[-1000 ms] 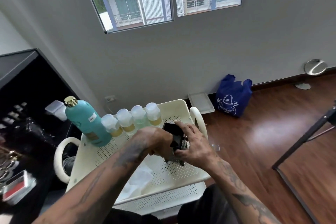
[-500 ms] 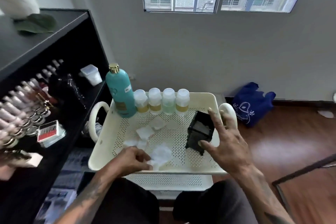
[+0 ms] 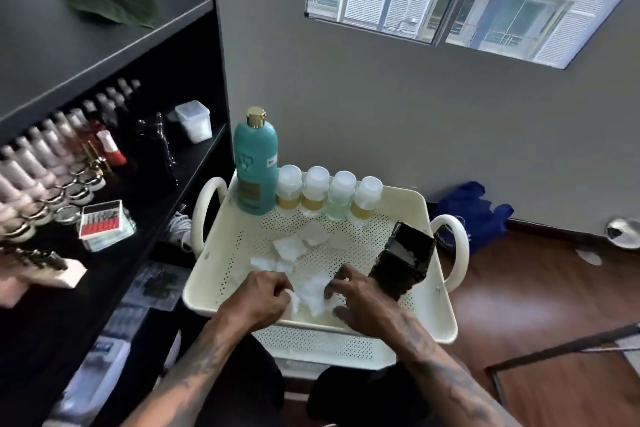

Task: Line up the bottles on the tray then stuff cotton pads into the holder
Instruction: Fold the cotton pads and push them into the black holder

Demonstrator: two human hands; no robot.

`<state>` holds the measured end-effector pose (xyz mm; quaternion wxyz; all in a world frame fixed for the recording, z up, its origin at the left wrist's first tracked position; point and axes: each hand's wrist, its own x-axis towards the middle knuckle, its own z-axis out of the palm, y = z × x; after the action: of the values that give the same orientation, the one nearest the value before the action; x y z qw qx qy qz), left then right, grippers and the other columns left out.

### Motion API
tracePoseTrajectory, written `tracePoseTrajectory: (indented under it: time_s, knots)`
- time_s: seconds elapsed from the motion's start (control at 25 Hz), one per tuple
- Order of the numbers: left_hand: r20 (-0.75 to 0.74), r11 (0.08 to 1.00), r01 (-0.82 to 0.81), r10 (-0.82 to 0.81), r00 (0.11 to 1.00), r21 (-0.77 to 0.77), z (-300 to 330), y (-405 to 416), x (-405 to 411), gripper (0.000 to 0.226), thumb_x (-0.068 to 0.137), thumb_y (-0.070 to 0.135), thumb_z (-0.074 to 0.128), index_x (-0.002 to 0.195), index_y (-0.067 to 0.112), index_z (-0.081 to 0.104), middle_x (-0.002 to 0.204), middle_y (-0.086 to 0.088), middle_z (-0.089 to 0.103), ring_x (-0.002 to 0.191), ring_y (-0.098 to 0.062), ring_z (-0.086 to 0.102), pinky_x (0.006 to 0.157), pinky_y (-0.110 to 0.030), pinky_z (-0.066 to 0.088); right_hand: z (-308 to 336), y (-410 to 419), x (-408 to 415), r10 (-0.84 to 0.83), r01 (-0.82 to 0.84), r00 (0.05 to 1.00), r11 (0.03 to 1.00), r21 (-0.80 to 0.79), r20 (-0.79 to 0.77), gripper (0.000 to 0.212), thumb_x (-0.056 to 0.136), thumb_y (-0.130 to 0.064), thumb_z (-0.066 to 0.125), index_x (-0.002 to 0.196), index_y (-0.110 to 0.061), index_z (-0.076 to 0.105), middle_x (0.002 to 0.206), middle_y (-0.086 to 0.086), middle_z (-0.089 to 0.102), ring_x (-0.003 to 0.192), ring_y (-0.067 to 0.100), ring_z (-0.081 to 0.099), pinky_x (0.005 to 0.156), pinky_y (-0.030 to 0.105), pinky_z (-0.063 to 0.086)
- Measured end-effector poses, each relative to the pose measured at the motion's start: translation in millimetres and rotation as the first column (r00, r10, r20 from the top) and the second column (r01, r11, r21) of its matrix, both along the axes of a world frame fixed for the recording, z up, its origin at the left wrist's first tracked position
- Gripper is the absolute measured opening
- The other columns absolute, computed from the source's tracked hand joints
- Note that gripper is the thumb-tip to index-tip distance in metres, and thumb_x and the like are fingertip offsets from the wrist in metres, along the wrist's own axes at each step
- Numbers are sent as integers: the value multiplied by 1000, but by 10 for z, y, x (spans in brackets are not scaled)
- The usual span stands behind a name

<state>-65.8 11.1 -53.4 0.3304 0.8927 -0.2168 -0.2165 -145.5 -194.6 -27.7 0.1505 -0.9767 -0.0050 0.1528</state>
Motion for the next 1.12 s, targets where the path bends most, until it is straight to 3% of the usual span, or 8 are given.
tracePoseTrajectory:
  time_s: [0.2,0.32,0.44,0.64,0.8,0.92,1.04,1.12]
  knots:
    - [2,1000,4,-4,1000,-2,-62,-34,2,23,90,21,51,102,16,70,101,2,71,88,-11,65,75,-21,50,-72,33,-27,-47,27,976,995,96,211,10,97,-28,55,100,-23,64,116,-5,52,83,15,60,75,36,54]
    - [12,1000,17,-17,1000,3,-74,-37,-5,22,90,22,50,100,16,69,98,3,70,85,-10,65,73,-22,51,-44,66,-41,38,-44,992,998,49,122,24,91,-35,63,112,-28,55,122,-7,48,86,18,62,76,38,53]
    - [11,1000,26,-26,1000,5,-64,-28,-9,22,90,22,49,97,16,69,95,2,70,84,-11,65,76,-28,55,15,154,106,91,-89,996,990,-114,13,42,82,-47,71,118,-30,55,123,-3,49,100,21,57,78,34,49]
    - [-8,1000,25,-25,1000,7,-33,-26,-7,21,90,23,49,96,15,67,95,-1,69,84,-15,65,79,-37,58,-43,286,219,36,-26,997,989,-149,65,26,91,-40,59,108,-23,67,115,1,60,95,22,61,72,29,44]
    - [-1,1000,23,-23,1000,4,-32,-27,-10,24,90,24,49,99,14,69,99,-1,69,87,-15,65,83,-38,57,-62,140,224,-24,23,993,1000,17,117,26,98,-24,49,103,-12,71,100,9,71,87,26,65,72,35,55]
    - [-8,1000,30,-30,1000,4,-34,-24,-11,23,91,23,49,100,15,68,100,-1,69,88,-14,65,83,-38,58,-105,91,153,-161,135,975,977,166,155,18,101,-18,43,108,-9,57,84,16,68,66,27,62,58,36,52]
    - [-1,999,33,-33,999,4,-24,-24,-17,23,91,22,48,100,14,68,100,-1,69,87,-14,65,82,-38,58,-99,157,34,-361,298,927,870,393,97,12,101,-12,39,111,-13,46,85,19,64,60,23,57,45,19,45]
    - [0,999,32,-32,999,4,-32,-31,-16,23,91,22,48,101,14,68,101,-1,69,87,-14,65,83,-38,58,-3,210,-50,-474,376,879,752,542,47,12,100,-14,46,111,-15,49,90,14,66,61,20,62,46,15,47]
